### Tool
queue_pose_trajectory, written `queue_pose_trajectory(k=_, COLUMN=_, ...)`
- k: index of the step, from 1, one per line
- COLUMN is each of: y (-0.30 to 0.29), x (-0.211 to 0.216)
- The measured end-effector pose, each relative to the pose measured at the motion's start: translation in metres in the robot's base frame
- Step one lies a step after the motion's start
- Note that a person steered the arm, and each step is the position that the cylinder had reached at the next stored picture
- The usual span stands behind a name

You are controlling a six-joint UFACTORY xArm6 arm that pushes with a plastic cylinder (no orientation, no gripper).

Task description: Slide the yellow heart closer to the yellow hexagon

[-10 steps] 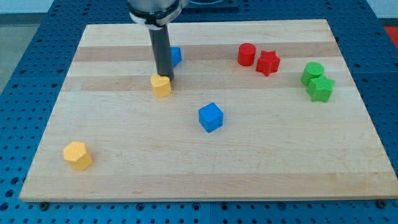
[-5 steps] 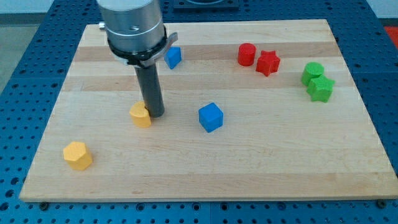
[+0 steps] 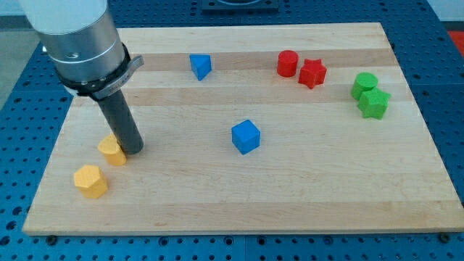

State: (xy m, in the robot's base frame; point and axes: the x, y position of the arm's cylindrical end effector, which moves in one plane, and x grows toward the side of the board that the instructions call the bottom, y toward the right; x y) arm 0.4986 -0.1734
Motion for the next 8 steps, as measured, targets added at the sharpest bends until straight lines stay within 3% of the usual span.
queue_pose_trajectory(k=4, y=-0.004, x=-0.025)
queue_pose_trajectory(k=8, y=-0.024, x=0.007)
